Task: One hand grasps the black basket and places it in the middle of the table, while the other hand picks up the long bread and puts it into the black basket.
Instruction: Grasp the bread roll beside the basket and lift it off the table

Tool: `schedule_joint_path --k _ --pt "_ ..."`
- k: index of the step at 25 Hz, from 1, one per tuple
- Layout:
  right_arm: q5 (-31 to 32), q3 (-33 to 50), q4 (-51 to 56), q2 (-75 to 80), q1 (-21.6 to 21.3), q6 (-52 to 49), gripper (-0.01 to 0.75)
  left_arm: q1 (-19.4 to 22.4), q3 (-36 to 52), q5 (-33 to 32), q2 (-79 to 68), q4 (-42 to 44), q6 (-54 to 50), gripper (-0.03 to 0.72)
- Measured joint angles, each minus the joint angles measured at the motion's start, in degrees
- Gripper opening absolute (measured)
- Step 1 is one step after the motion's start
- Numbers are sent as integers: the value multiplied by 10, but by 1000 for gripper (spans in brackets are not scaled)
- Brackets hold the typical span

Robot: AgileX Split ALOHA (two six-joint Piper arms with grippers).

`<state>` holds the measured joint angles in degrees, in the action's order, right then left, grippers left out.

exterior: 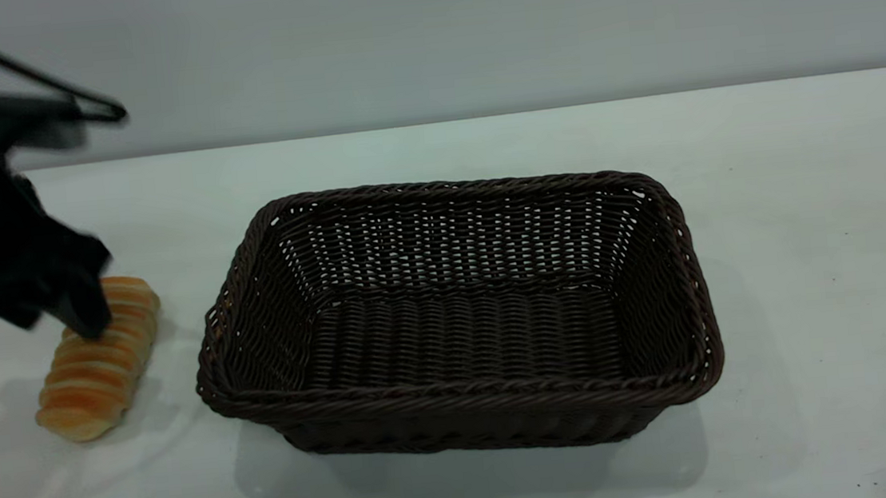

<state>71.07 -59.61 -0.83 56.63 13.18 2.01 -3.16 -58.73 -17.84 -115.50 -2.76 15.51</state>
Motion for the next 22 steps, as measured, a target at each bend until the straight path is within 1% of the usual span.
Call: schedule_joint_path --k 3,7,9,10,12,15,16,17,19,22 --pt "0 0 0 -6 0 0 538 0 0 23 -52 1 25 568" --pt "0 0 0 -12 0 0 538 0 -8 39 -98 2 38 565" --pt "0 0 0 -15 0 0 538 0 -12 40 -108 2 36 538" --pt "0 0 0 -15 0 0 538 0 -14 39 -111 3 30 506" --pt "0 0 0 -15 0 0 538 0 -17 33 -111 6 16 406" --pt "0 0 0 -15 0 0 538 1 -27 10 -107 9 1 207" --pt "0 0 0 -15 0 0 538 1 -30 -4 -104 9 -1 173" --pt "0 0 0 -15 0 0 538 1 -31 -20 -99 9 -4 152" --pt "0 0 0 -15 0 0 538 1 -31 -68 -81 6 -14 148" --pt "0 0 0 -15 0 0 538 1 -43 -111 -28 1 -28 148"
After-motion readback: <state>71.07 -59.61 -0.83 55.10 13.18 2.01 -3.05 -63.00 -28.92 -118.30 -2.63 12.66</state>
